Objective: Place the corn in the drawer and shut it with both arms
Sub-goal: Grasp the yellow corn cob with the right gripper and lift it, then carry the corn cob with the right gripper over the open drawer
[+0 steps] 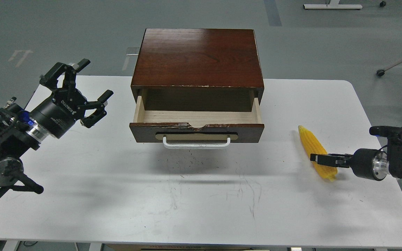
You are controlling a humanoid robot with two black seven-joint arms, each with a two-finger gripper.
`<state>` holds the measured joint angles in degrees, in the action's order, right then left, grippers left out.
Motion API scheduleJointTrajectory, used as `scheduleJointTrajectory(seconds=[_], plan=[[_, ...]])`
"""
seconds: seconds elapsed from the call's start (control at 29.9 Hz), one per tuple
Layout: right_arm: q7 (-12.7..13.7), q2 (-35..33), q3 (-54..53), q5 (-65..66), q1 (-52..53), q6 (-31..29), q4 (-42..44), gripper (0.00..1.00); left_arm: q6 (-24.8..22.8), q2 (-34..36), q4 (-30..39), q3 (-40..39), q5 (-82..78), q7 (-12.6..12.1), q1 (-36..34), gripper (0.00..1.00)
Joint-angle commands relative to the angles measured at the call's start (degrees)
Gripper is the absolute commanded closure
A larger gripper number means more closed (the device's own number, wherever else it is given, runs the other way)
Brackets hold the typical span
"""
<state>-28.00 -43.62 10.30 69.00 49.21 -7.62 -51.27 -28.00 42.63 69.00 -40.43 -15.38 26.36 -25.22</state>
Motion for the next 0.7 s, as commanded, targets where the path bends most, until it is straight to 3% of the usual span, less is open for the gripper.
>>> scheduleJointTrajectory(seconds=[0.0, 0.33, 0.53, 0.67], plan=[[0.0, -1.0, -0.3, -0.1, 1.0, 0.2, -1.1, 0.89, 0.0, 0.1, 0.1, -0.1, 0.0, 0.0, 0.0, 0.0], [0.0, -8.8, 0.0, -0.4, 21.3, -0.5, -11.7, 0.88, 0.0, 0.0, 0.1, 0.0, 0.0, -0.1, 0.0, 0.0], [0.0, -7.6, 1.0, -0.1, 32.1, -1.9, -15.1, 0.87, 0.0, 0.2, 0.1, -0.1, 0.0, -0.1, -0.1, 0.0], [0.0, -1.6, 8.2, -0.1, 43.6, -3.9, -16.4, 0.87, 0.0, 0.3, 0.3, 0.0, 0.0, -0.1, -0.1, 0.0]])
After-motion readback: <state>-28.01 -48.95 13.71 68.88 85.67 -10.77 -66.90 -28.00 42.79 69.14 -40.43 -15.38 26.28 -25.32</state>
